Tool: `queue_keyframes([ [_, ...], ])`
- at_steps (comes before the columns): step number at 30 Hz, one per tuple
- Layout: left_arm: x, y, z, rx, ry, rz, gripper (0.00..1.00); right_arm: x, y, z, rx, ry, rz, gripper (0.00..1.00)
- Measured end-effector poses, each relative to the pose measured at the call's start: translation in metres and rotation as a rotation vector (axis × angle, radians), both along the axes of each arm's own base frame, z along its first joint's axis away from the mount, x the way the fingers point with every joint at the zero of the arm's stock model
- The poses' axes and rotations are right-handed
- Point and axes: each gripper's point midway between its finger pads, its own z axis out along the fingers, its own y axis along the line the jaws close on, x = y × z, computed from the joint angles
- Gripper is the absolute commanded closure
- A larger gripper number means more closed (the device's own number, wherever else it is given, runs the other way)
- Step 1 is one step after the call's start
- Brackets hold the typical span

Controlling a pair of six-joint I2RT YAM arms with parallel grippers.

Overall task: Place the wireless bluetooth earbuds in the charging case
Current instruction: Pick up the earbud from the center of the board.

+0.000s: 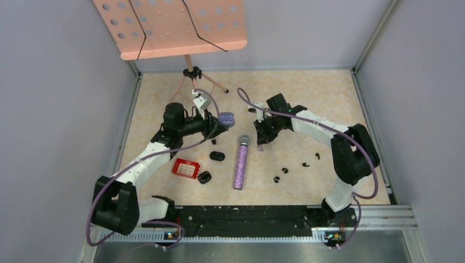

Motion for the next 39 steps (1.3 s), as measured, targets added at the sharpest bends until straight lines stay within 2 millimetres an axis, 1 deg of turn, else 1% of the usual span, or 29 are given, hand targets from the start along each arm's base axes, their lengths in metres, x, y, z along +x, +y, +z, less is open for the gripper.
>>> queue_keyframes([
  [4,0.003,0.009,-0.008,-0.012,0.054,0.060,1.00,-0.006,0.004,-0.009,-0.012,0.036,-0.001,0.93],
  [7,0.004,0.016,-0.011,-0.021,0.082,0.100,1.00,-0.006,0.004,-0.012,-0.025,0.039,-0.010,0.91],
  [17,0.006,0.021,-0.008,-0.035,0.089,0.133,1.00,-0.013,0.010,-0.025,-0.065,0.040,0.005,0.89],
  [21,0.006,0.022,-0.007,-0.037,0.083,0.134,1.00,-0.013,0.004,-0.035,-0.103,0.042,-0.012,0.85],
  [24,0.006,0.022,-0.007,-0.037,0.083,0.134,1.00,-0.013,-0.002,-0.043,-0.131,0.047,-0.027,0.80],
  [27,0.007,0.022,-0.007,-0.038,0.080,0.136,1.00,-0.014,-0.005,-0.049,-0.149,0.051,-0.034,0.77],
  [31,0.007,0.023,-0.007,-0.039,0.077,0.138,1.00,-0.012,-0.006,-0.050,-0.161,0.045,-0.042,0.76],
  [39,0.008,0.023,-0.006,-0.045,0.070,0.140,1.00,-0.005,-0.012,-0.052,-0.195,0.014,-0.062,0.81],
])
